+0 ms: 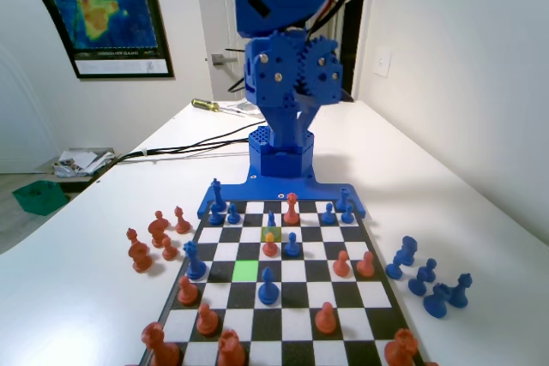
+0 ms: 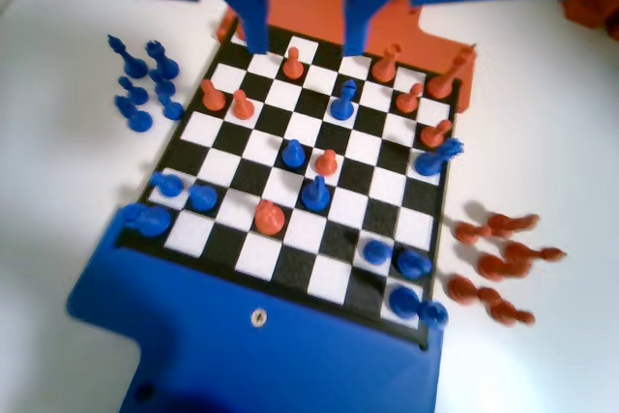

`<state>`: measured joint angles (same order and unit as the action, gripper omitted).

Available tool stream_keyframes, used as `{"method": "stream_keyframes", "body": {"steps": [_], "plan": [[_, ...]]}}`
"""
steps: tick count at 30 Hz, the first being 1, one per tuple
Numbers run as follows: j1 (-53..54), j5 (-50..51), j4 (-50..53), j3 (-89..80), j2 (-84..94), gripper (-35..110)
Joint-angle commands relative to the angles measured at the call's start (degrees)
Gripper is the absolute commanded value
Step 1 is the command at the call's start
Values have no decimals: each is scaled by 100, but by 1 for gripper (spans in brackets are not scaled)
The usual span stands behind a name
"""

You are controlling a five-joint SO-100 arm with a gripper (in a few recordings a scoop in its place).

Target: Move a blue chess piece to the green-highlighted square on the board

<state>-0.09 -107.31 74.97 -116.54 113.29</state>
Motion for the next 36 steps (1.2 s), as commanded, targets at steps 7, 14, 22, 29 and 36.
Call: {"method": "stream_keyframes", "body": {"steps": [7,14,22,29,36], "plan": [[229,-439,-870,-352,-483,15],[431,-747,-1907,-984,-835,15],[650,-1020,-2303,-1143,-1239,13],[923,-1266,-2900,-1547,-1380,13],[967,-1327,-3199,-1846,-1415,12]]}}
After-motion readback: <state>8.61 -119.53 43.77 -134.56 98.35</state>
